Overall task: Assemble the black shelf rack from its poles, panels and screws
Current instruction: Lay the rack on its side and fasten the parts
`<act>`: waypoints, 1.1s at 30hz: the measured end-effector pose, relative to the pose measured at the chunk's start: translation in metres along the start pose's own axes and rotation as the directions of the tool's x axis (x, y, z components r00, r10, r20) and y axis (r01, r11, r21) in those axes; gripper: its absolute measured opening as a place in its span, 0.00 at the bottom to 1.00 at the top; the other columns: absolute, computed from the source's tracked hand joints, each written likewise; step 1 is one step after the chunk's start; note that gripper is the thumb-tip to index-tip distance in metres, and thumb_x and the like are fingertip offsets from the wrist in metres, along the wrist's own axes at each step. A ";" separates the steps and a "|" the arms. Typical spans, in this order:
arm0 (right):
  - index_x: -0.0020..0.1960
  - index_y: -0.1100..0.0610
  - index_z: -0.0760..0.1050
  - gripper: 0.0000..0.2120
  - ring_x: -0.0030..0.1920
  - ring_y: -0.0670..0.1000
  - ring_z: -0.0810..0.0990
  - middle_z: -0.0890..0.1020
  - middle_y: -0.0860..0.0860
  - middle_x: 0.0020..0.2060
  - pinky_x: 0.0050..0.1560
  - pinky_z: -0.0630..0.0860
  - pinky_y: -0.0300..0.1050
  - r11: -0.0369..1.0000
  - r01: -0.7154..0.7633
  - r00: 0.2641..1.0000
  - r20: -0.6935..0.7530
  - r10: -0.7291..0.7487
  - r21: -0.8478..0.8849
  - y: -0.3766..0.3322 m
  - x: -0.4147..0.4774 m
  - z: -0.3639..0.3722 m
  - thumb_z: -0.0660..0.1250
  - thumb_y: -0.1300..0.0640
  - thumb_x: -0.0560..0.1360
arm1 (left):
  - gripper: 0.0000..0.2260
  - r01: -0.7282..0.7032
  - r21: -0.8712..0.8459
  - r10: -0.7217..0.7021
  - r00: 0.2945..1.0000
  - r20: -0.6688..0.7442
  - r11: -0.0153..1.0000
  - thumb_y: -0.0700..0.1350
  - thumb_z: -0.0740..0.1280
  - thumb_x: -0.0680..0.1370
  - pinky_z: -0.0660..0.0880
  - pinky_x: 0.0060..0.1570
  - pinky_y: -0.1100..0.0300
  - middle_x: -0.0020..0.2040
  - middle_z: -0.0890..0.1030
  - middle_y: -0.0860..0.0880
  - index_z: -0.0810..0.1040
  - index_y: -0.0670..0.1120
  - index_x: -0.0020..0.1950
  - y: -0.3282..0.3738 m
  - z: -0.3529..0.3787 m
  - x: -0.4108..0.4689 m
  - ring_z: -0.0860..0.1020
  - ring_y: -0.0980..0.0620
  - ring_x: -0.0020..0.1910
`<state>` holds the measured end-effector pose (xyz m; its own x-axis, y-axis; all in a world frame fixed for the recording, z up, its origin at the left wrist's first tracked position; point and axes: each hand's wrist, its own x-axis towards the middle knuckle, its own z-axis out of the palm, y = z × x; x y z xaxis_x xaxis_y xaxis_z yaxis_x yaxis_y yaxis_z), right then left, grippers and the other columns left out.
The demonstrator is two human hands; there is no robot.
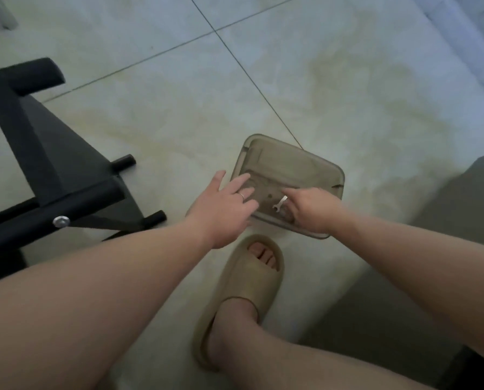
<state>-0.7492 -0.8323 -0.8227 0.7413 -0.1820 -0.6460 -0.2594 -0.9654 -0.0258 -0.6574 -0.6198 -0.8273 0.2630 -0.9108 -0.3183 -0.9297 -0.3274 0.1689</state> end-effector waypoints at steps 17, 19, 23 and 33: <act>0.66 0.60 0.71 0.15 0.59 0.62 0.78 0.76 0.59 0.60 0.52 0.75 0.55 0.948 -0.029 0.998 0.044 0.046 -0.318 0.007 0.041 0.034 0.58 0.66 0.81 | 0.07 -0.067 -0.029 0.063 0.991 -0.117 0.997 0.51 0.59 0.84 0.51 0.74 0.38 0.56 0.83 0.51 0.75 0.54 0.58 -0.005 0.021 -0.015 0.63 0.47 0.76; 0.67 0.60 0.70 0.15 0.62 0.62 0.77 0.76 0.60 0.62 0.55 0.75 0.54 0.935 -0.019 0.998 0.043 0.036 -0.355 0.006 0.042 0.039 0.58 0.67 0.81 | 0.07 -0.071 -0.019 0.068 0.990 -0.127 0.997 0.51 0.59 0.83 0.52 0.73 0.38 0.55 0.83 0.51 0.75 0.54 0.58 -0.005 0.021 -0.014 0.64 0.47 0.75; 0.66 0.60 0.70 0.14 0.62 0.61 0.77 0.78 0.59 0.62 0.54 0.74 0.52 0.925 -0.019 0.998 0.046 0.039 -0.379 0.005 0.044 0.042 0.57 0.67 0.81 | 0.07 -0.082 -0.002 0.081 0.985 -0.151 0.997 0.51 0.60 0.83 0.54 0.72 0.38 0.54 0.83 0.51 0.76 0.54 0.57 -0.004 0.022 -0.013 0.66 0.47 0.73; 0.51 0.55 0.73 0.06 0.50 0.60 0.77 0.77 0.57 0.51 0.46 0.72 0.48 0.997 -0.032 0.999 -0.036 0.030 -0.063 0.003 0.012 -0.009 0.66 0.63 0.76 | 0.20 -0.071 0.057 0.075 0.994 -0.081 0.996 0.58 0.57 0.83 0.51 0.75 0.40 0.77 0.67 0.47 0.66 0.53 0.73 -0.003 -0.007 -0.029 0.55 0.45 0.80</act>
<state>-0.7361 -0.8393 -0.8238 0.7550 -0.2169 -0.6188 -0.2431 -0.9690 0.0431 -0.6604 -0.5941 -0.8122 0.2124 -0.9501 -0.2284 -0.9591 -0.2474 0.1372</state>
